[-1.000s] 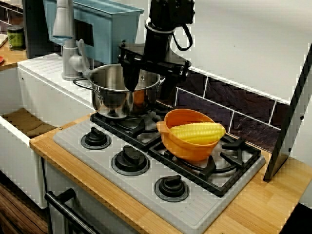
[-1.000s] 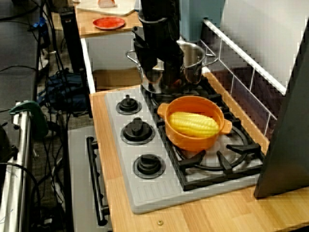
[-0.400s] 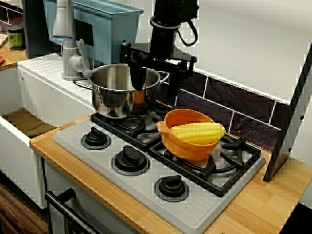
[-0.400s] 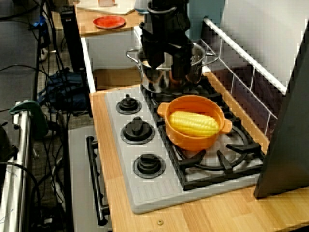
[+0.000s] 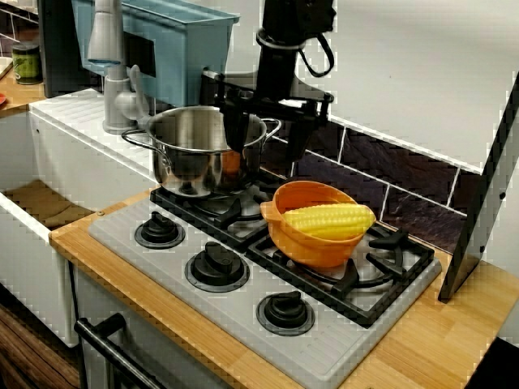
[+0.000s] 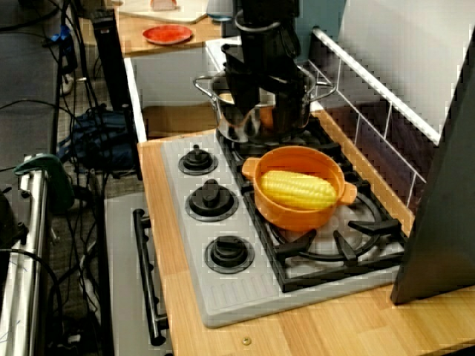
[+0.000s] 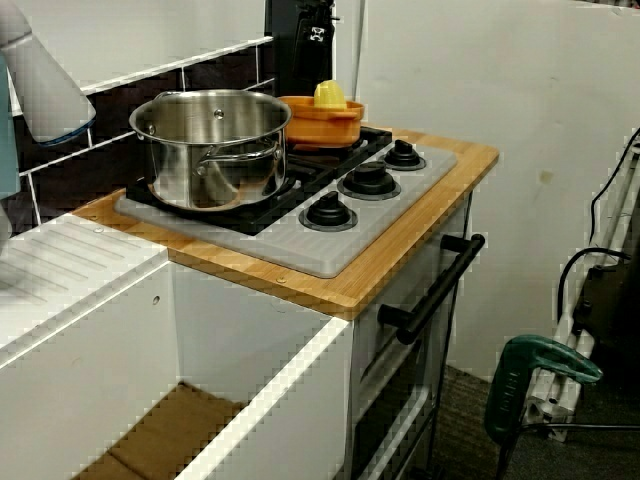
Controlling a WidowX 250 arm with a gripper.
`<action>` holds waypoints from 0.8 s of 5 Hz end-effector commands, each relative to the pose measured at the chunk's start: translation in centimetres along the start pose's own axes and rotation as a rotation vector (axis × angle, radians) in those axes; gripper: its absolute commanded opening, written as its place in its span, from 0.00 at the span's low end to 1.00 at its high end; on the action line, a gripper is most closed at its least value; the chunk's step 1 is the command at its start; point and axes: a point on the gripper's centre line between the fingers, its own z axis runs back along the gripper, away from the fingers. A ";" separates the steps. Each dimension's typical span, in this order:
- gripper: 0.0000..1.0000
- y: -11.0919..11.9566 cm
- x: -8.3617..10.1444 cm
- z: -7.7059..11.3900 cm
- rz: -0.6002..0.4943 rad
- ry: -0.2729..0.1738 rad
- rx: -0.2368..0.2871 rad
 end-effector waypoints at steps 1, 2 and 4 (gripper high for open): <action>1.00 -1.4 -0.1 0.1 0.005 -0.045 -0.015; 1.00 -2.0 -0.6 -0.4 0.005 -0.046 -0.010; 1.00 -2.2 -1.1 -1.4 0.012 -0.049 -0.002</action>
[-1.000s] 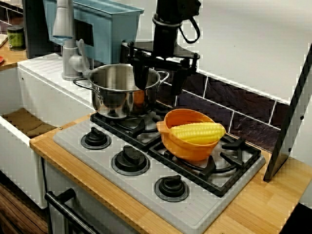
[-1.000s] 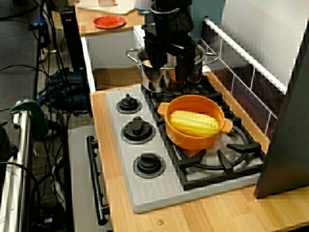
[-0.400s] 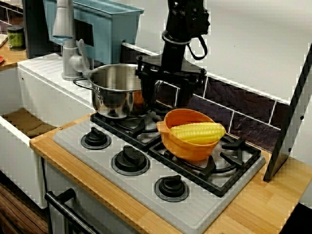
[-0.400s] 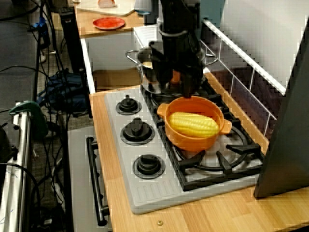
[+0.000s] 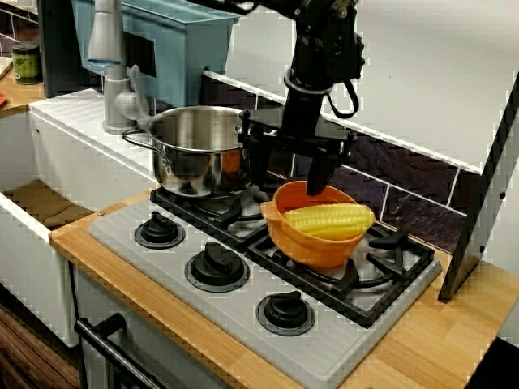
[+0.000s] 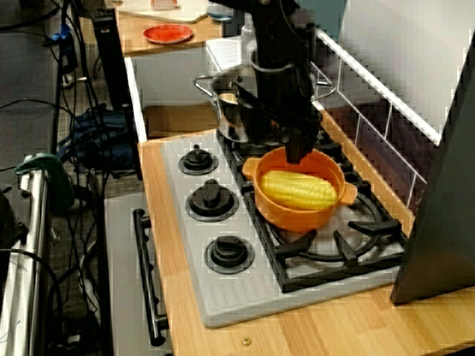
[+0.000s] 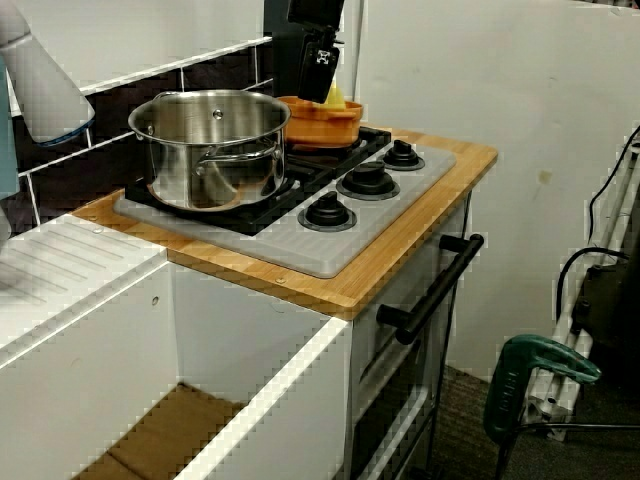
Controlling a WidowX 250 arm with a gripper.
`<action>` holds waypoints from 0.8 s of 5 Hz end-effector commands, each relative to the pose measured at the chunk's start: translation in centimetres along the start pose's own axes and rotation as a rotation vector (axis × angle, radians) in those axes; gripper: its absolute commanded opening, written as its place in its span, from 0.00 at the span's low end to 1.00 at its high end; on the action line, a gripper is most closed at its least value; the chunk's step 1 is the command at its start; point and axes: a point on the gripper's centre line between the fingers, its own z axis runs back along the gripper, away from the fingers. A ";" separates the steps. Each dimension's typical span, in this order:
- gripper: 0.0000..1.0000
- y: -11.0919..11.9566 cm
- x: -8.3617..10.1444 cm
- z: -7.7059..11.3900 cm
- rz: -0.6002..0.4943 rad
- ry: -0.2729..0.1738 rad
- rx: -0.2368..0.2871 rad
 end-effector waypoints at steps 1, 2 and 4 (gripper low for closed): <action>1.00 0.7 0.1 0.4 0.015 -0.033 -0.018; 1.00 1.3 -0.1 -0.3 0.017 -0.026 -0.013; 1.00 1.9 -0.7 -1.2 0.013 -0.023 -0.004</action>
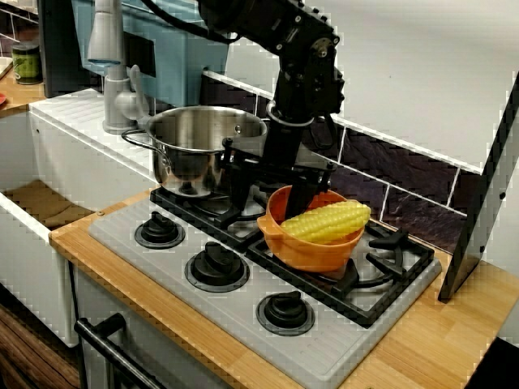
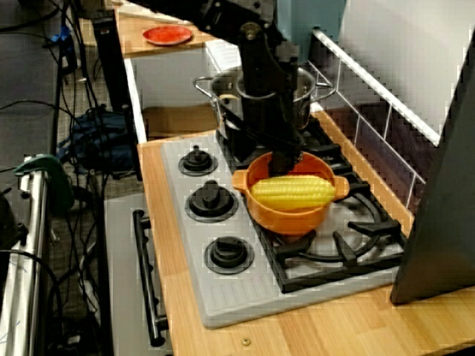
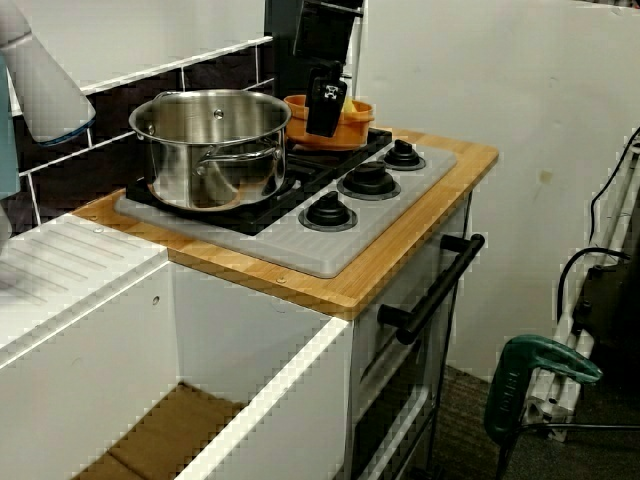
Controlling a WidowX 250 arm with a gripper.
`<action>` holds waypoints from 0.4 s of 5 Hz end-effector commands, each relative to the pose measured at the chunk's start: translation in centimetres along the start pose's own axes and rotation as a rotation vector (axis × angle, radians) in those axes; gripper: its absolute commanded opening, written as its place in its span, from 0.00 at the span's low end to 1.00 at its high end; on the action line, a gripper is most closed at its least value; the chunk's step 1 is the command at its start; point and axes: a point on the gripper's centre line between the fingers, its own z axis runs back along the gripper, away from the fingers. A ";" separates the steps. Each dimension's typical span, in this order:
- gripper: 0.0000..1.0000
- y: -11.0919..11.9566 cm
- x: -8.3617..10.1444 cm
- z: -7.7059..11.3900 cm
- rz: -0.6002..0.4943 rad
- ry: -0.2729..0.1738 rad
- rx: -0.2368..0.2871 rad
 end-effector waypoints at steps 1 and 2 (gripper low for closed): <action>1.00 0.7 0.5 1.1 0.011 -0.038 -0.033; 0.00 0.8 0.8 1.0 0.005 -0.015 -0.043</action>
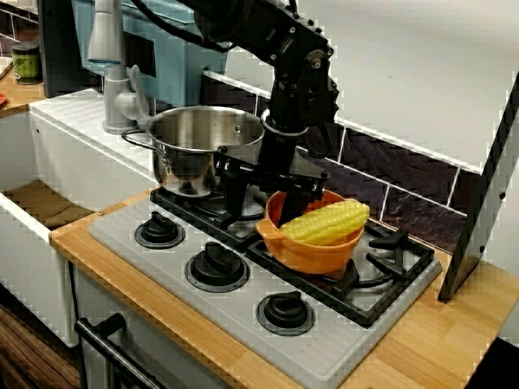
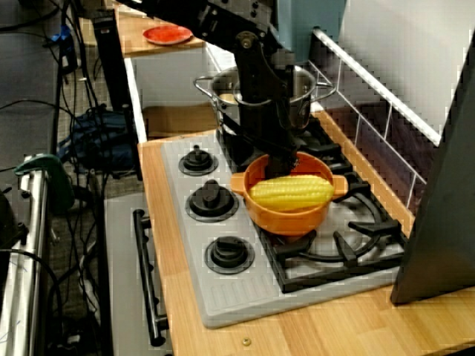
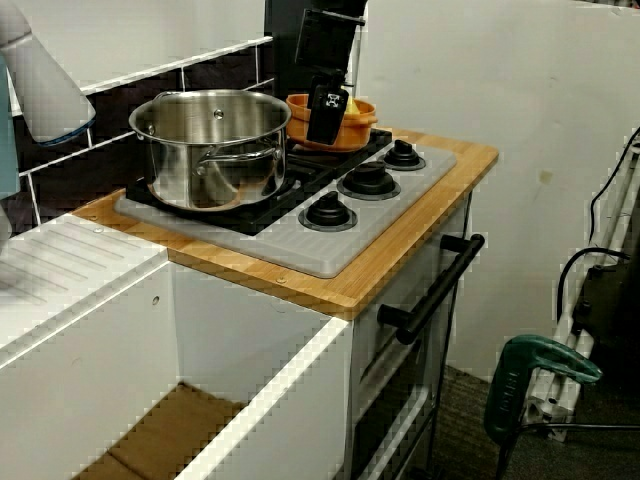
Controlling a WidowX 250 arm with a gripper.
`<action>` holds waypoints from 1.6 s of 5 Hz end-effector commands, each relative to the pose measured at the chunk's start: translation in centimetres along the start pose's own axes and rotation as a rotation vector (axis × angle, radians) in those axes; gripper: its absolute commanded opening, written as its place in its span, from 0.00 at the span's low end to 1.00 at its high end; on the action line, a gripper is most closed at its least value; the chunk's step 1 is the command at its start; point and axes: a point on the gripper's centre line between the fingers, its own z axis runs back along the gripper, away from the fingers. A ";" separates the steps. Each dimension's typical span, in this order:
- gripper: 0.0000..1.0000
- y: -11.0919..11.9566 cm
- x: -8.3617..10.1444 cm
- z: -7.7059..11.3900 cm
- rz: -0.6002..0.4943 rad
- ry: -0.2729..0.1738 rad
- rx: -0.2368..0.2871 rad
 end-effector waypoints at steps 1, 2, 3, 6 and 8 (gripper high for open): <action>0.00 0.7 1.5 1.9 0.008 -0.008 -0.057; 0.00 1.0 1.8 2.0 0.010 -0.001 -0.063; 0.00 1.5 2.0 2.6 0.012 0.011 -0.079; 0.00 3.5 1.9 6.1 0.008 0.022 -0.157; 0.00 4.5 2.2 9.0 0.011 0.023 -0.213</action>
